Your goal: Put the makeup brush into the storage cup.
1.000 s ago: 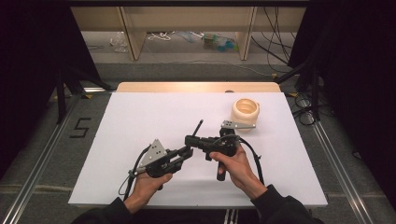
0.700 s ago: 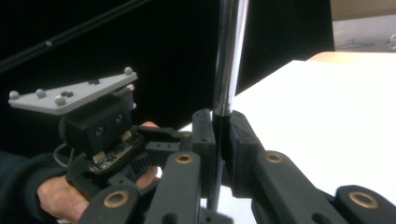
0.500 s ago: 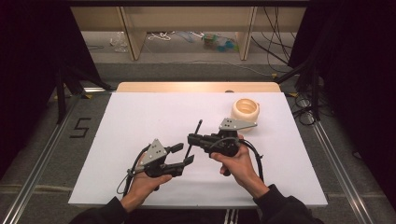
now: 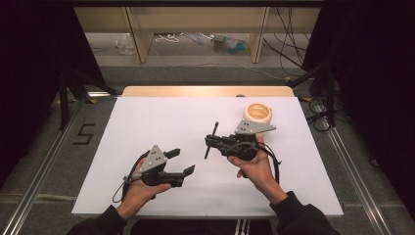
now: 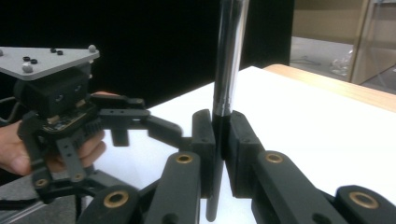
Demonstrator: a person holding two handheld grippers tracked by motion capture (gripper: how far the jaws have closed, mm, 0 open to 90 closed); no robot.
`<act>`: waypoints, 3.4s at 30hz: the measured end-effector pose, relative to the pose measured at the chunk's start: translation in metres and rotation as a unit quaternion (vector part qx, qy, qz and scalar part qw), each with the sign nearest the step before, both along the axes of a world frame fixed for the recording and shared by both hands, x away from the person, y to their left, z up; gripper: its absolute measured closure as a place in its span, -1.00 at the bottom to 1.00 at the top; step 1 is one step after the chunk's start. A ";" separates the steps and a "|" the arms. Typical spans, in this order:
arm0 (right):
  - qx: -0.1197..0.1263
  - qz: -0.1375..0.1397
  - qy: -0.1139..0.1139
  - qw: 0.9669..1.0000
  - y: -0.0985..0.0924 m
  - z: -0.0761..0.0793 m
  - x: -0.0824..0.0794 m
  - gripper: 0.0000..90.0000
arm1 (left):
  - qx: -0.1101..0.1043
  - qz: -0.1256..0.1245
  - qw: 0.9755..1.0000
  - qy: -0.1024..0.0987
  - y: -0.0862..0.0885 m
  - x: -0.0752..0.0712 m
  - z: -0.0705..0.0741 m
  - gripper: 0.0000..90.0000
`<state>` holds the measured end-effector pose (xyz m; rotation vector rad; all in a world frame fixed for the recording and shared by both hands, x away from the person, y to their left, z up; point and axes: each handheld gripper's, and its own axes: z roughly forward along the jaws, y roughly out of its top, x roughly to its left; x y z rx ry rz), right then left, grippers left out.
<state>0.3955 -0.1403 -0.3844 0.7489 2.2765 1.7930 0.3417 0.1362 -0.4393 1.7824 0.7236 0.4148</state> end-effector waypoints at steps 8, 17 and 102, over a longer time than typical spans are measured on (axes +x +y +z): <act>-0.034 -0.025 -0.019 0.999 -0.011 0.002 0.006 0.86 | 0.016 0.000 1.000 0.003 0.005 -0.002 -0.004 -0.60; -0.046 -0.039 -0.020 0.998 -0.021 0.005 0.011 0.86 | 0.027 0.002 1.000 -0.001 0.009 -0.004 -0.004 -0.61; -0.068 -0.245 -0.016 0.967 -0.125 0.027 0.113 0.86 | 0.009 0.044 0.999 -0.001 0.030 -0.001 -0.004 -0.61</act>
